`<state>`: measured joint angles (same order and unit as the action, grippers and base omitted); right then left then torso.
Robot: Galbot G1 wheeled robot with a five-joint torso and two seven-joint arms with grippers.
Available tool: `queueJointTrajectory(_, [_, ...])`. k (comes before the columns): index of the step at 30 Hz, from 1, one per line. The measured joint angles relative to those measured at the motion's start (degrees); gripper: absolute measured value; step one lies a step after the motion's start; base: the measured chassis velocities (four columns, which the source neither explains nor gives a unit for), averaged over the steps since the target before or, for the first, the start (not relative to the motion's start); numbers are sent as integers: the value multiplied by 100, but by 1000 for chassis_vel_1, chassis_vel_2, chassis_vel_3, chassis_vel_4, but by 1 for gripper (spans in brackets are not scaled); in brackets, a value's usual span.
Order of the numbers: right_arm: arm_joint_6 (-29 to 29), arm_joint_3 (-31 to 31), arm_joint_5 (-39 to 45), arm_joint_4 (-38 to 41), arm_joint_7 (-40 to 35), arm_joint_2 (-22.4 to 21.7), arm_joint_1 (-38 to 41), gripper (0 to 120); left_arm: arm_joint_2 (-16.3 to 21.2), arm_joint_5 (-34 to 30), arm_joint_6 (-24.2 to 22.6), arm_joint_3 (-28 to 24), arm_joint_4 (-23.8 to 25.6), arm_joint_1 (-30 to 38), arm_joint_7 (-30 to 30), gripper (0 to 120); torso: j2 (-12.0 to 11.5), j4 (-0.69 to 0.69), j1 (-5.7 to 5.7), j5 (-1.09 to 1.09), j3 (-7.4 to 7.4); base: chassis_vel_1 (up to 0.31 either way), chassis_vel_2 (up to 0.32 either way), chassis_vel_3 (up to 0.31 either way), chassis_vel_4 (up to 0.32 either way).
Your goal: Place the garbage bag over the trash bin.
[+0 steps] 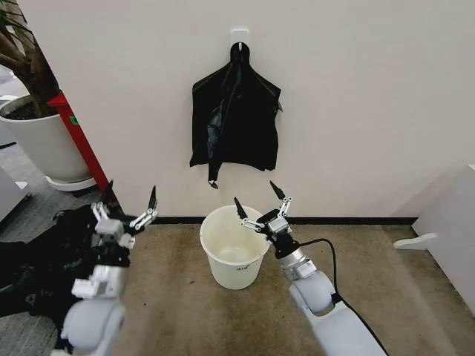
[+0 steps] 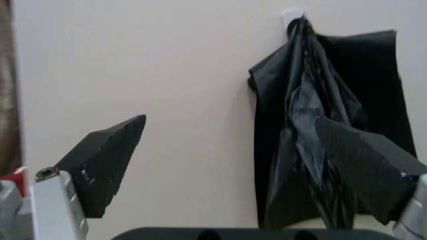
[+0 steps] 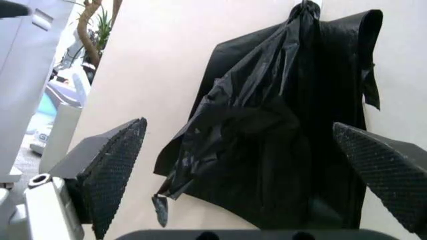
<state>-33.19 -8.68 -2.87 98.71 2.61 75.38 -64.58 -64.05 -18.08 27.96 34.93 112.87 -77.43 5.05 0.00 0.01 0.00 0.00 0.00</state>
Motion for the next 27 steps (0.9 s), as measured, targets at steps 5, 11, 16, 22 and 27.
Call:
queueJointTrajectory(5, [-4,0,26,-80,-1,55,20,100,318,-684,57,-296,-499,675,655,100,0,0,0,-1,0,0,0,0,0])
queueJointTrajectory(11, [-9,-11,26,-151,-1,196,59,100,493,-1210,58,-977,-1350,1983,1639,100,-2,-2,0,1,0,0,0,0,0])
queueJointTrajectory(16, [2,-40,26,-158,-3,268,84,100,433,-1254,-119,-1460,-1818,2597,1526,100,-2,0,0,1,1,0,0,0,0])
queueJointTrajectory(22, [22,-116,37,-159,-19,290,48,100,240,-1103,-226,-2038,-2437,3399,1687,100,-2,-1,0,1,1,0,0,0,0])
queueJointTrajectory(27, [23,-158,42,-168,-32,292,32,100,109,-891,-269,-2388,-2806,3847,1693,100,-1,0,0,2,0,0,0,0,0])
